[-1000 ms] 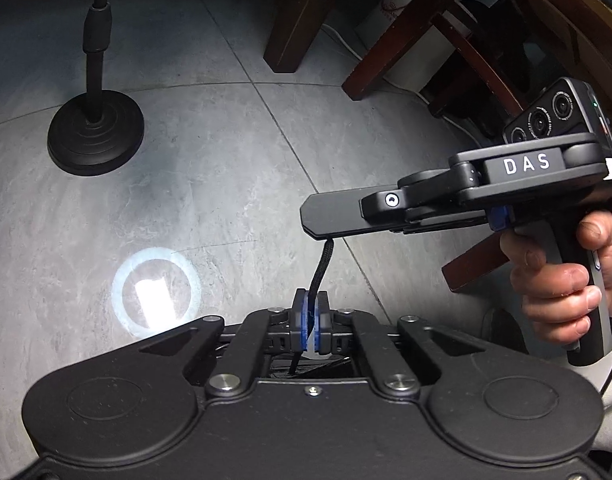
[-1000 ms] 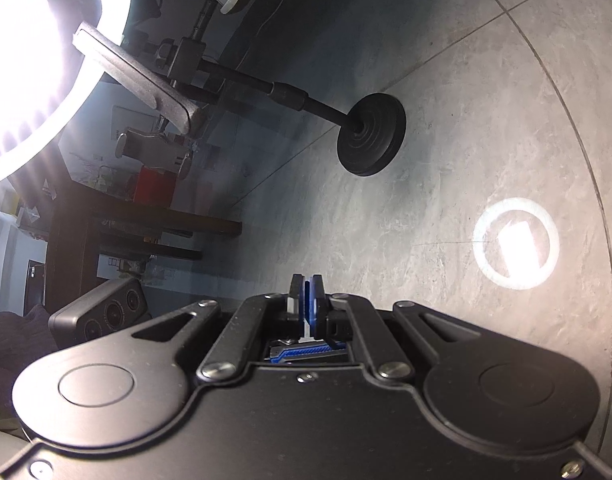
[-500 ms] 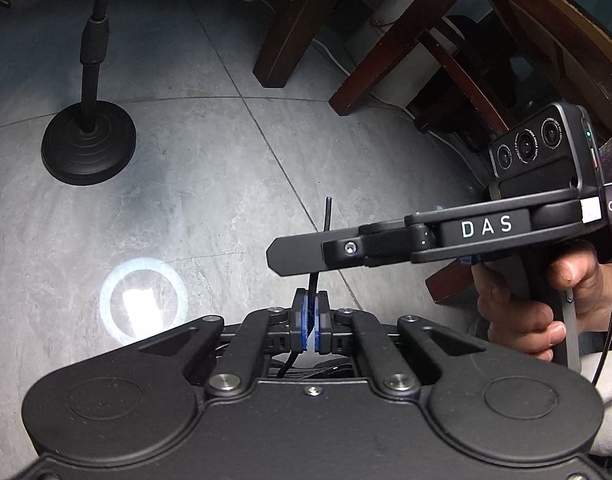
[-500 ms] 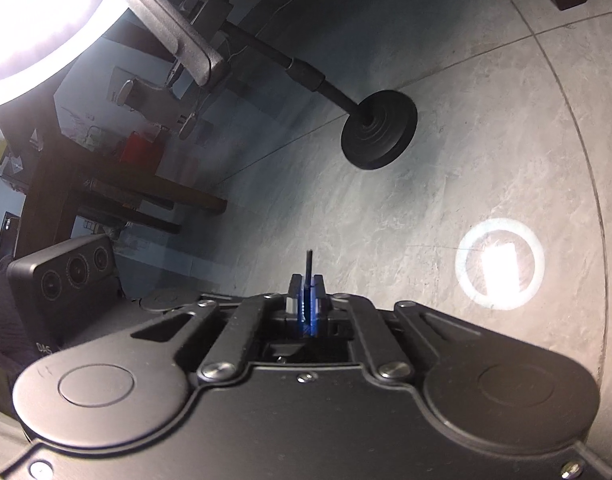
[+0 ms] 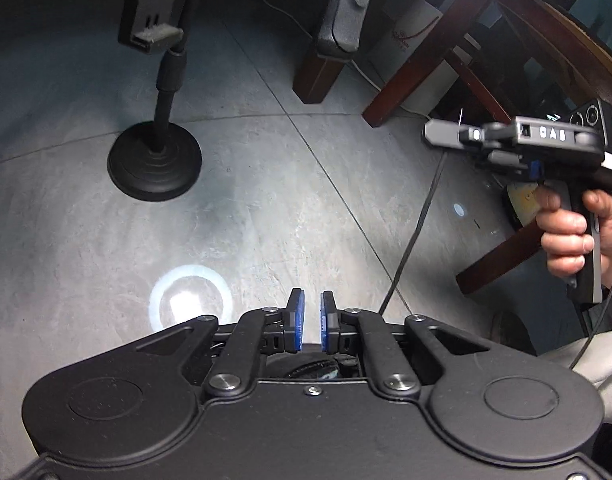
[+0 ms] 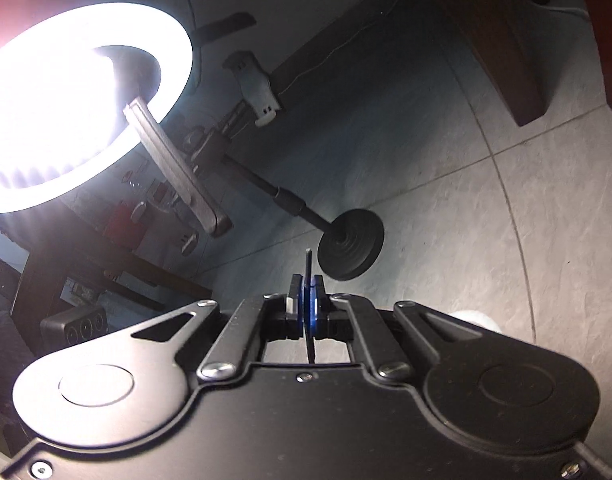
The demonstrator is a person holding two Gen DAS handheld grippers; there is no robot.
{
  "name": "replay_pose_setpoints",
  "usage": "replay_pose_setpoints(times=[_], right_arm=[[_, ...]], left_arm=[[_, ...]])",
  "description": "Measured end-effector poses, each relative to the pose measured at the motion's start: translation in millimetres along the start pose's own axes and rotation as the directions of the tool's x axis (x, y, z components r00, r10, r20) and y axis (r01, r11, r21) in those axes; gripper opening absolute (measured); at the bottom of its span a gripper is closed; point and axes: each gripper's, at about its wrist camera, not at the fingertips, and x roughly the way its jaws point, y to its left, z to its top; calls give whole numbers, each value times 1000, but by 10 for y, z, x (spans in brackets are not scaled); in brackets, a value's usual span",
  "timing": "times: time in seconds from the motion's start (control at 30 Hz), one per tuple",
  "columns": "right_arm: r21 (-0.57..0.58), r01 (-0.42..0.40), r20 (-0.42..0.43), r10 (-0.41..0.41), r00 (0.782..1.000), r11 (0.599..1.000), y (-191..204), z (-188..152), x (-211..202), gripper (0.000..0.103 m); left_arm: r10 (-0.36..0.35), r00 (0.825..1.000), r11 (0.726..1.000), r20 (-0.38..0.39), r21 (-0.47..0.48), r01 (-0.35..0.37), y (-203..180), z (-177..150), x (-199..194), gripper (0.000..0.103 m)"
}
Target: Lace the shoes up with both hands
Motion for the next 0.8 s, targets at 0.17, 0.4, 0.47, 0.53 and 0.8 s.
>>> replay_pose_setpoints(times=[0.17, 0.4, 0.47, 0.53, 0.8], right_arm=[[-23, 23, 123, -20, 992, 999, 43, 92, -297, 3], [-52, 63, 246, -48, 968, 997, 109, 240, -578, 3], [-72, 78, 278, -55, 959, 994, 147, 274, -658, 3], [-83, 89, 296, -61, 953, 993, 174, 285, -693, 3], [-115, 121, 367, -71, 928, 986, 250, 390, -879, 3]], left_arm=[[19, 994, 998, -108, 67, -12, -106, -239, 233, 9], [-55, 983, 988, -178, 129, 78, -209, -433, 273, 9], [-39, 979, 991, -199, 116, 63, -211, -473, 364, 9], [-27, 975, 992, -220, 111, 52, -217, -514, 446, 9], [-27, 973, 992, -230, 113, 54, -199, -525, 454, 9]])
